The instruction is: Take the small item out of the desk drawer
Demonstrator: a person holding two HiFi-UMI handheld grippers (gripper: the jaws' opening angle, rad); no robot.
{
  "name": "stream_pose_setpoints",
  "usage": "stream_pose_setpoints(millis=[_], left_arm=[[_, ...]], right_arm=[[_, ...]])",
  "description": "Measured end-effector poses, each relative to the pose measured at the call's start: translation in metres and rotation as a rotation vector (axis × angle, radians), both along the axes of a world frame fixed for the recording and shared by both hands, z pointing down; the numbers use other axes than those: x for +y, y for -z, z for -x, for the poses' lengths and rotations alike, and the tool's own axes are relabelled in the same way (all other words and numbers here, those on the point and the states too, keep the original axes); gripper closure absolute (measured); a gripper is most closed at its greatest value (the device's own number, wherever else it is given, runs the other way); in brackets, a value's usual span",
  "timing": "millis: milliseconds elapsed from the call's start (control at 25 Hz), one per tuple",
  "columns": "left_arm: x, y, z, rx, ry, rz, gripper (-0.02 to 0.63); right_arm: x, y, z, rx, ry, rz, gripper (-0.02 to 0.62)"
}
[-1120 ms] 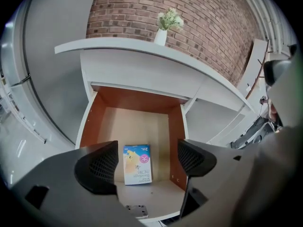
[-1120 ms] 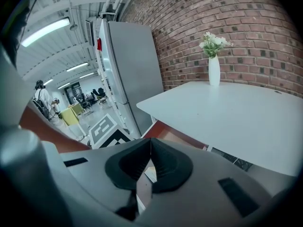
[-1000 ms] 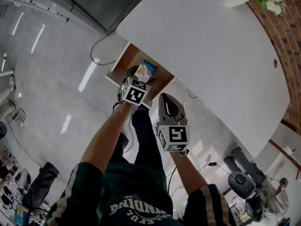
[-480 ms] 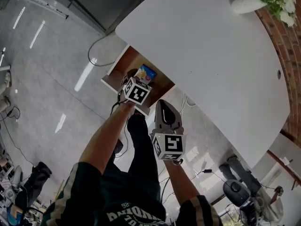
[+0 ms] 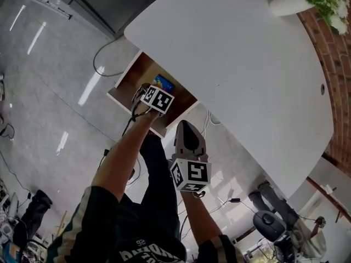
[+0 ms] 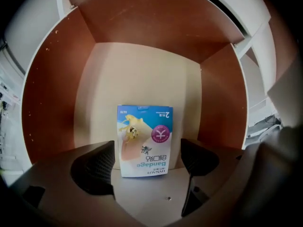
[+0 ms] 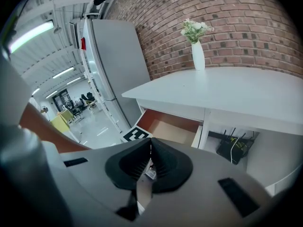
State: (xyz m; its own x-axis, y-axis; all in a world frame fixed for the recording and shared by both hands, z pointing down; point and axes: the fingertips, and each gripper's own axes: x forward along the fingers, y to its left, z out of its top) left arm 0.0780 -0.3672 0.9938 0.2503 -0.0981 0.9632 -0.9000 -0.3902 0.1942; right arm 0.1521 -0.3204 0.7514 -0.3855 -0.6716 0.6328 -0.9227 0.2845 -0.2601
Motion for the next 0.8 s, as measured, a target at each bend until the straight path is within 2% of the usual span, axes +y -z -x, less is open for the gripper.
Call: stream_pose_setpoints(millis=[160, 400, 800], left_arm=[[-0.014, 0.002, -0.005, -0.036, -0.015, -0.07, 0.176], [-0.007, -0.015, -0.001, -0.066, -0.026, -0.004, 0.175], [-0.002, -0.029, -0.001, -0.101, -0.068, 0.029, 0.176]], right_arm=[[0.007, -0.003, -0.003, 0.002, 0.002, 0.012, 0.571], [0.012, -0.003, -0.006, 0.004, 0.003, 0.021, 0.571], [0.014, -0.002, -0.013, -0.007, -0.013, 0.021, 0.571]])
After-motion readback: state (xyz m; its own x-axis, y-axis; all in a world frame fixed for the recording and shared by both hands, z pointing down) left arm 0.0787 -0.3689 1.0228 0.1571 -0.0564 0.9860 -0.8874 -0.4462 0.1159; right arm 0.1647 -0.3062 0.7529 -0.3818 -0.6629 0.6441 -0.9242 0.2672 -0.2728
